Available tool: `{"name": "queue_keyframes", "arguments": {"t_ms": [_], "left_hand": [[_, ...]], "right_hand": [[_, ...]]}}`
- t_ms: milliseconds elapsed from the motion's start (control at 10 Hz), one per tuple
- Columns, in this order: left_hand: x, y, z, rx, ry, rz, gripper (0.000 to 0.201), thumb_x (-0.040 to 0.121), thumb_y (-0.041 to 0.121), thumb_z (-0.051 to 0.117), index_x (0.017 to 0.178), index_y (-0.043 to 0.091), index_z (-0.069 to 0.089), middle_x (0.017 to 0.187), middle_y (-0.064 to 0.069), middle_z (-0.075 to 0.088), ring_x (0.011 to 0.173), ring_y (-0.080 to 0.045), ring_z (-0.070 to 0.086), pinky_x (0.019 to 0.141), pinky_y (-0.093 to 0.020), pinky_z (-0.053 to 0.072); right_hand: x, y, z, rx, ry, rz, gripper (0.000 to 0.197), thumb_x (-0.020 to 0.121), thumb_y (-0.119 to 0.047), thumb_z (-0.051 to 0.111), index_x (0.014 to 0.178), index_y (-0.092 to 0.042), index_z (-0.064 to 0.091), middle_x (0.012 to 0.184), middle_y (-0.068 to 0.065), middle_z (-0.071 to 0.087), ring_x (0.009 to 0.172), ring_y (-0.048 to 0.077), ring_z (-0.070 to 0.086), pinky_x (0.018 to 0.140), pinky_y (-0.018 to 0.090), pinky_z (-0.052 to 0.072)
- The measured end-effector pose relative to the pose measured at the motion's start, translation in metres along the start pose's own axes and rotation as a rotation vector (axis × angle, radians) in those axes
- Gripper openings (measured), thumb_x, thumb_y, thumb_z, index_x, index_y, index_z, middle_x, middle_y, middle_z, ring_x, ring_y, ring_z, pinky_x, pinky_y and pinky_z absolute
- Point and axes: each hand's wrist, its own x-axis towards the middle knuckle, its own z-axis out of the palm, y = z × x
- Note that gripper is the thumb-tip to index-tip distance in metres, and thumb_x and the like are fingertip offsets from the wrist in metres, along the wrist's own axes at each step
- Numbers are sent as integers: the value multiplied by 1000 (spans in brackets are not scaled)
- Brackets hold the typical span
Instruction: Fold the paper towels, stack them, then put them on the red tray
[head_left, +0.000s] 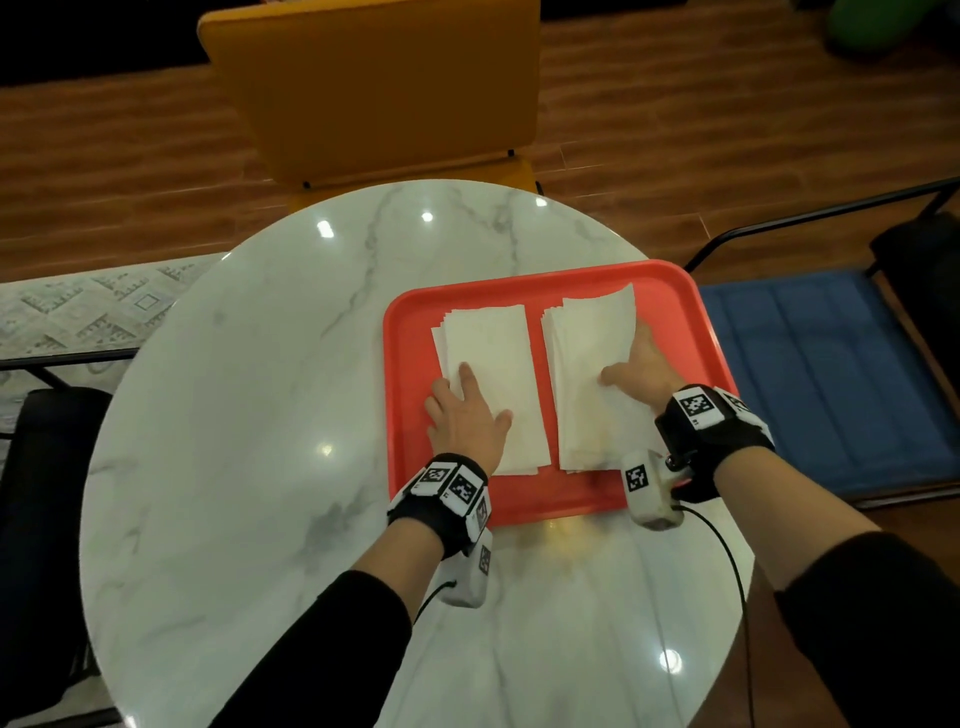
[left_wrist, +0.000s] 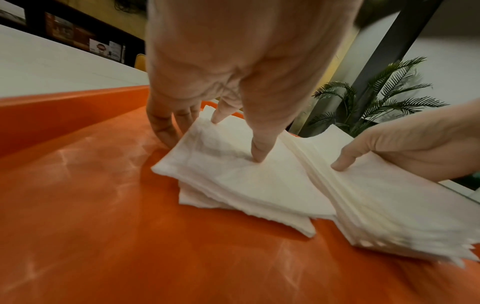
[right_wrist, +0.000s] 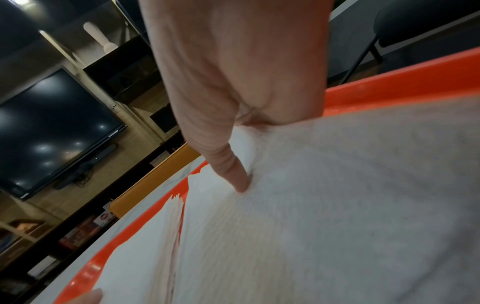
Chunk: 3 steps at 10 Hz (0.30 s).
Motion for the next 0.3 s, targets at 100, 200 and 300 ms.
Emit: {"name": "queue_keyframes", "arguments": {"t_ms": [100, 200, 300], "left_hand": [[-6, -1, -1, 10, 2, 5, 77, 91, 41, 53, 150, 20, 9, 144, -13, 18, 128, -31, 26, 98, -41, 38], [-10, 0, -2, 12, -11, -6, 76, 91, 40, 53, 150, 21, 9, 144, -14, 17, 127, -32, 27, 98, -41, 38], [-18, -2, -15, -39, 19, -10, 78, 89, 44, 55, 150, 23, 10, 147, -14, 14, 131, -33, 24, 102, -45, 37]], "right_hand": [[3, -1, -1, -57, 11, -25, 99, 81, -4, 67, 151, -16, -1, 148, 15, 35, 133, 35, 38, 109, 47, 35], [4, -1, 2, -172, 58, -22, 111, 79, -14, 74, 151, -17, -11, 154, 21, 21, 140, 39, 24, 114, 52, 25], [-12, -8, -7, -290, 149, -31, 114, 81, -26, 74, 149, -21, -17, 154, 24, 13, 142, 43, 15, 113, 54, 19]]}}
